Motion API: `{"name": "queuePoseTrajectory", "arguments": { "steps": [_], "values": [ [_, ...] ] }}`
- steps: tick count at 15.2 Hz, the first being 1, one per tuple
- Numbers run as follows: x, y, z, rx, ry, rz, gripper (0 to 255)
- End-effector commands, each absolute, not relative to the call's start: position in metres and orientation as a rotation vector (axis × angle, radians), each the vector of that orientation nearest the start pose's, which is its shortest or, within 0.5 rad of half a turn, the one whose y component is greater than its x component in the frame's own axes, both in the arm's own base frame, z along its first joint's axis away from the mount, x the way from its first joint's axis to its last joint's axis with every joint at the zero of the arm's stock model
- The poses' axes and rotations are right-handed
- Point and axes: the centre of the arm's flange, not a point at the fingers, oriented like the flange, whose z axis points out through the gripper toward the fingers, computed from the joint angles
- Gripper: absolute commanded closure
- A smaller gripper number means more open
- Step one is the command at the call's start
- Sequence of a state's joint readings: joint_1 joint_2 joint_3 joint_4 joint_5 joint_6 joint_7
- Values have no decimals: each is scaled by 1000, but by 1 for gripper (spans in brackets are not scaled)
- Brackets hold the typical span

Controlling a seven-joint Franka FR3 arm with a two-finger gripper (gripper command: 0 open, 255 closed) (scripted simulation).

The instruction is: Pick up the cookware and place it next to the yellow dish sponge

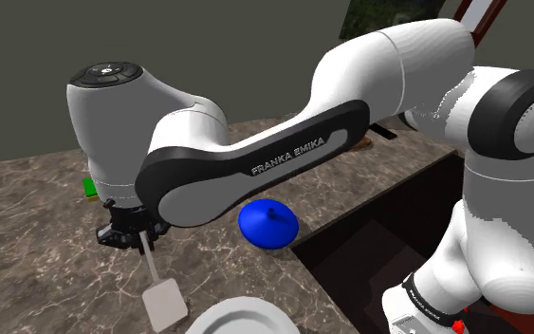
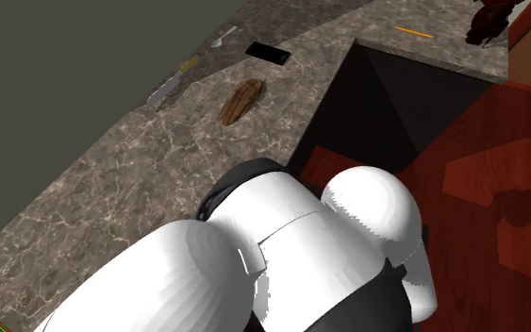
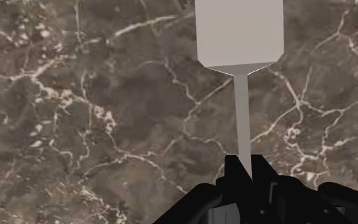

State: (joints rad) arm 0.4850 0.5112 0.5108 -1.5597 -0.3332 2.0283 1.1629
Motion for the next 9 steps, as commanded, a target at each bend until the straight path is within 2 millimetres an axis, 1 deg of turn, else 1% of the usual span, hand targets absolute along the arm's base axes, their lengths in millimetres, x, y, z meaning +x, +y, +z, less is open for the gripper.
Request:
{"name": "queuePoseTrajectory", "arguments": {
  "steps": [1, 5, 9],
  "values": [
    [431, 536, 370, -3139, 128, -104, 255],
    [431, 536, 350, -3139, 128, -104, 255],
    [431, 536, 350, -3139, 128, -104, 255]
  ]
}}
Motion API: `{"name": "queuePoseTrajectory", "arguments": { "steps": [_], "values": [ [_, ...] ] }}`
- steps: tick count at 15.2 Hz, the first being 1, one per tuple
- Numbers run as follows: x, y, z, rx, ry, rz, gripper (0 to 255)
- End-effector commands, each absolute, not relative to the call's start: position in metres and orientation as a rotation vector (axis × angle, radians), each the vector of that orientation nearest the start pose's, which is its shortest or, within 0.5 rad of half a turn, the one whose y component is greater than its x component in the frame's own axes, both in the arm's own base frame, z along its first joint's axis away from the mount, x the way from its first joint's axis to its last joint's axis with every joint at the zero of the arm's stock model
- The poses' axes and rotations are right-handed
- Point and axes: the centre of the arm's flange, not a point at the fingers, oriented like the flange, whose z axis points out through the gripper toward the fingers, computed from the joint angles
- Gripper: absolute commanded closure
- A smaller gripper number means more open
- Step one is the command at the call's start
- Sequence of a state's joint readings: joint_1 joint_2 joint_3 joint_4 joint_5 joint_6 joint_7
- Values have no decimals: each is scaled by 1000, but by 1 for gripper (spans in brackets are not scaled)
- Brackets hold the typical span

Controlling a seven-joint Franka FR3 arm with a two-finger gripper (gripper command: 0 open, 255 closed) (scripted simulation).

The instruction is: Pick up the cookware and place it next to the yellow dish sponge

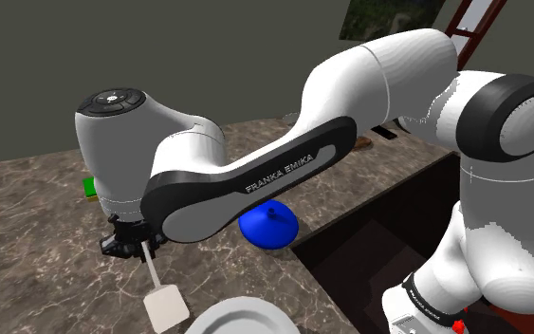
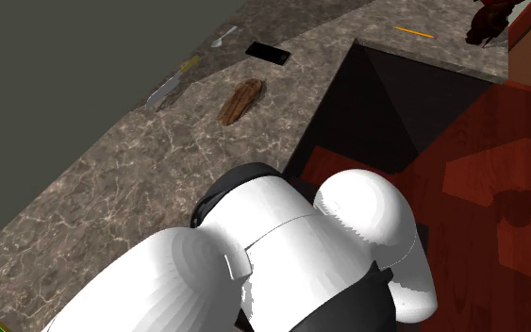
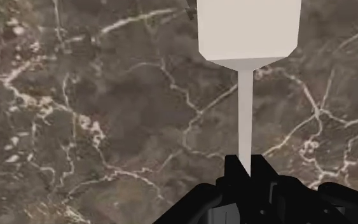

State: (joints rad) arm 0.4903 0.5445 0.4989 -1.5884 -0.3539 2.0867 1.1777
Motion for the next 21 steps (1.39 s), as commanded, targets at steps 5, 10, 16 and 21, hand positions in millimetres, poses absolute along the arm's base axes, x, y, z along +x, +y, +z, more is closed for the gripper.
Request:
{"name": "queuePoseTrajectory", "arguments": {
  "steps": [5, 10, 16, 21],
  "values": [
    [431, 536, 351, -3140, 128, -104, 0],
    [430, 536, 364, -3139, 128, -104, 0],
    [427, 536, 400, -3139, 127, -104, 0],
    [427, 536, 400, -3139, 128, -104, 0]
  ]
}}
